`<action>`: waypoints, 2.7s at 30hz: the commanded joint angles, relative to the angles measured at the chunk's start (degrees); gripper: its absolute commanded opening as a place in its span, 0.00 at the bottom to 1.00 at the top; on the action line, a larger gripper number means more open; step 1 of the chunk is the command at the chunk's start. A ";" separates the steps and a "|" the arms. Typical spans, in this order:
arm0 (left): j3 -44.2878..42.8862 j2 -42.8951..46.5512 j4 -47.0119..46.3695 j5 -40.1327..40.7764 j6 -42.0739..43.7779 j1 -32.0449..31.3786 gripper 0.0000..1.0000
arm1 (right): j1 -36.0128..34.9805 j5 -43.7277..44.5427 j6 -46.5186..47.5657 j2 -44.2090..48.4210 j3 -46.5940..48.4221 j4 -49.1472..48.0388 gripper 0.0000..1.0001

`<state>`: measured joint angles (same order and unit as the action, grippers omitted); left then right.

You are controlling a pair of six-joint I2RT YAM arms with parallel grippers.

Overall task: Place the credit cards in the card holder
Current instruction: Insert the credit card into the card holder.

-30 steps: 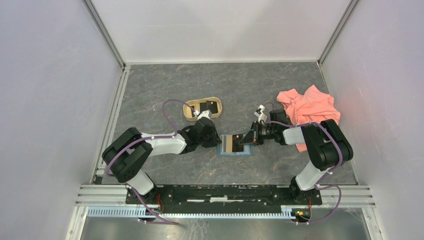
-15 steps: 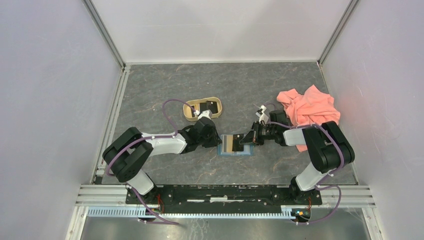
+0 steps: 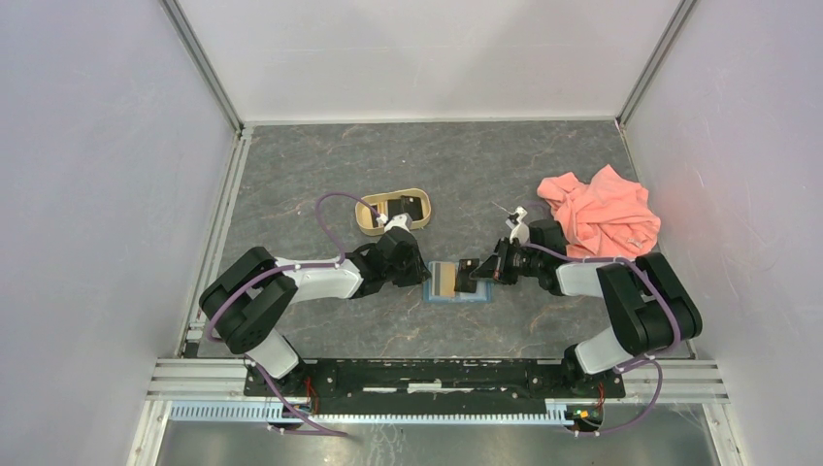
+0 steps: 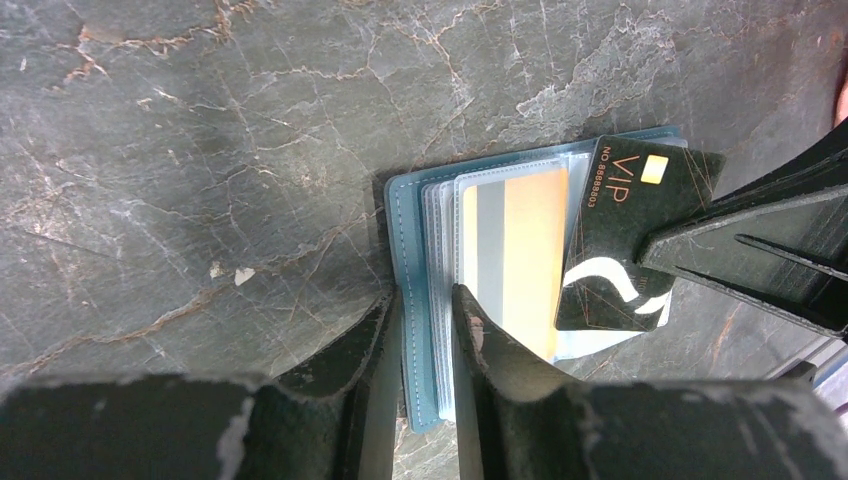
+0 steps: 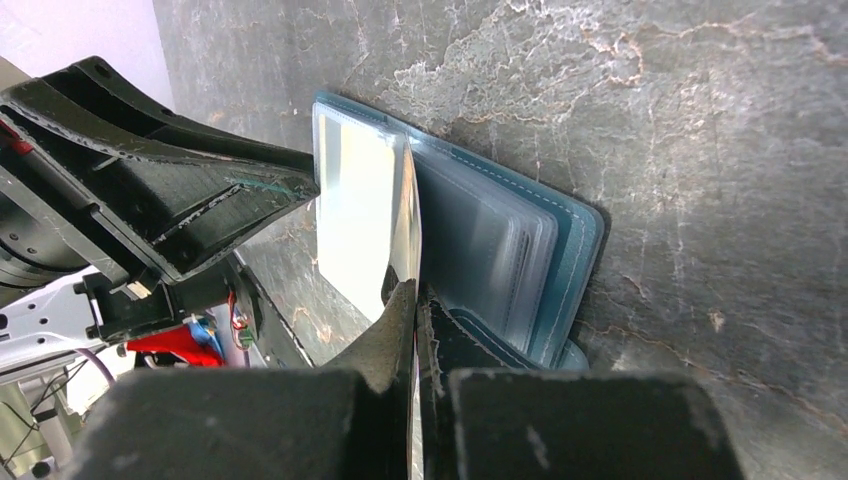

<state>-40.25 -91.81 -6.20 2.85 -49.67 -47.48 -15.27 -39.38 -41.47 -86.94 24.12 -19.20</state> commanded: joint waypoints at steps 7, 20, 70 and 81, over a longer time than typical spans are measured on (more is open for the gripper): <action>0.32 -1.71 2.86 -1.23 -0.87 -0.50 0.30 | -2.14 3.25 -2.40 -1.89 -0.76 -4.97 0.00; 0.37 -1.71 2.59 -1.19 -0.87 -0.51 0.29 | -3.46 5.25 -3.24 0.80 -3.84 -3.80 0.00; 5.76 2.92 -4.67 -2.59 -0.37 0.37 0.31 | -10.63 4.91 20.15 -2.84 11.02 13.79 0.55; 15.21 15.33 -14.41 -0.76 -0.15 0.46 0.38 | -15.64 14.07 34.06 -2.80 17.92 24.61 0.63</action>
<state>-27.09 -81.38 -14.70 0.03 -49.65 -47.11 -29.32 -32.86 -15.79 -90.43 39.33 -0.99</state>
